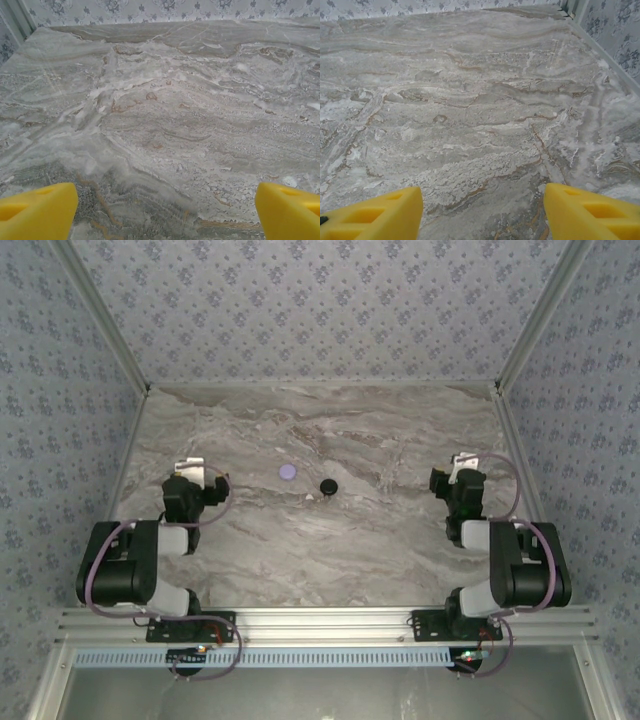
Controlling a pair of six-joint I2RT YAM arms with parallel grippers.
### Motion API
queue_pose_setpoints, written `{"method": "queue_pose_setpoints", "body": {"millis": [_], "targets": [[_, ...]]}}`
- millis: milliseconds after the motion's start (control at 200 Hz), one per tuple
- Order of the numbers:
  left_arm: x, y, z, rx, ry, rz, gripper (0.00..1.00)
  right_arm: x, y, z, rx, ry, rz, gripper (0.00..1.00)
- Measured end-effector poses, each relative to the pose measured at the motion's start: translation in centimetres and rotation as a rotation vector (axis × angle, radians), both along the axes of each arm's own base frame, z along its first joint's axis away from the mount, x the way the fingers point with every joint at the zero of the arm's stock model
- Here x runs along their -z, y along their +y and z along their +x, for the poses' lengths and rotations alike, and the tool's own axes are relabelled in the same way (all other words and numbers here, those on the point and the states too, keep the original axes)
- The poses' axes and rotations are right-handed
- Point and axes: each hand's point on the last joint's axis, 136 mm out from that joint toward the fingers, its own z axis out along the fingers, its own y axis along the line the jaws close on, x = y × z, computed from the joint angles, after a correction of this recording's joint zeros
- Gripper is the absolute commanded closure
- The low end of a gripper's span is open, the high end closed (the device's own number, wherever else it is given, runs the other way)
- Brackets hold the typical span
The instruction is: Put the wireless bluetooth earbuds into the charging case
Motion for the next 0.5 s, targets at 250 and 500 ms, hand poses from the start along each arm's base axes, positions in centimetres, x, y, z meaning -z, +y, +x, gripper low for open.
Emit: {"method": "queue_pose_setpoints", "body": {"millis": [250,500], "targets": [[0.3,0.8,1.7,-0.043,0.038,-0.001,0.01,1.5,0.9,0.2,-0.039,0.040,-0.026,0.00],[-0.1,1.4,2.1,-0.070,0.036,-0.002,0.01,1.3,0.9,0.4,-0.042,0.033,-0.026,0.00]]}}
